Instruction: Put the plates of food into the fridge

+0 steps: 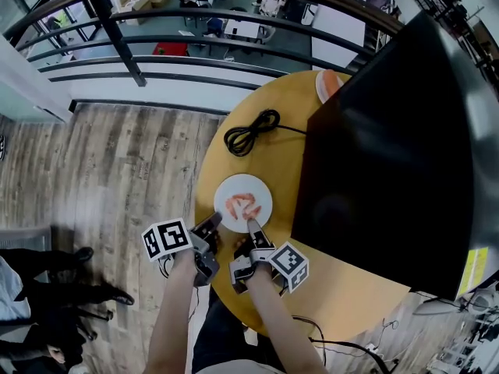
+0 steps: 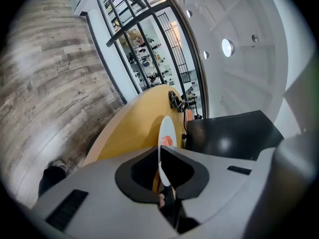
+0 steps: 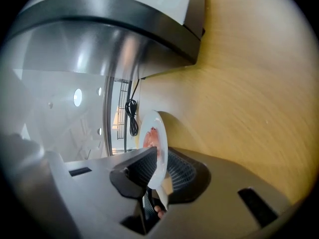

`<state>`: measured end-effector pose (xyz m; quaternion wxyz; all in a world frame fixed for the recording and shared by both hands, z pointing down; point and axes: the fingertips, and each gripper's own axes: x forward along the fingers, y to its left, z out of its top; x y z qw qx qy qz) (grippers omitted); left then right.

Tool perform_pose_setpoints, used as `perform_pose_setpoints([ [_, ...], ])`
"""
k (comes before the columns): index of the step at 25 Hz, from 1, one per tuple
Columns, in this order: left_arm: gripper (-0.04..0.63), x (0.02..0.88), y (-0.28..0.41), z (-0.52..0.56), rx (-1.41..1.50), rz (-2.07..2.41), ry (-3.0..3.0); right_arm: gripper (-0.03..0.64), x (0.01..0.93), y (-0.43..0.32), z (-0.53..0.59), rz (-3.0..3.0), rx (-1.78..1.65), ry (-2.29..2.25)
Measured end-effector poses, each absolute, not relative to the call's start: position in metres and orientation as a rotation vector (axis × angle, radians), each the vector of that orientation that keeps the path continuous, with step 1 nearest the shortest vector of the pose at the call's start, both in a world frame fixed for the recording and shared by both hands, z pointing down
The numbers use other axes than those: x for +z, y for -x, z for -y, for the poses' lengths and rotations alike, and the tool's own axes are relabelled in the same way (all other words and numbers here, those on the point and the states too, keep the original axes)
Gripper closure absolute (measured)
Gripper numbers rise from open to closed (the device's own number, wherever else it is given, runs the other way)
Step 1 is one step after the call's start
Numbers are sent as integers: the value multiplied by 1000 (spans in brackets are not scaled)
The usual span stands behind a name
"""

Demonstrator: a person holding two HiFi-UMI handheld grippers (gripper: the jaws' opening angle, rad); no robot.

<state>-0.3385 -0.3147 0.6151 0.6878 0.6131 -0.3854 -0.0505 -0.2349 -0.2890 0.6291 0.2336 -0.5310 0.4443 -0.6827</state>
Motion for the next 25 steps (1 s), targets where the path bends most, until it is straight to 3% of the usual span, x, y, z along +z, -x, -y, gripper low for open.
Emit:
perform_pose_setpoints([
  [6,571,609,344,292,-123,869,-1367,595,613,239,270,-1259,-1843,1382],
  [25,571,540,309,176,-101,838,-1494,597,554,203,157,-1371,-1801,1278],
])
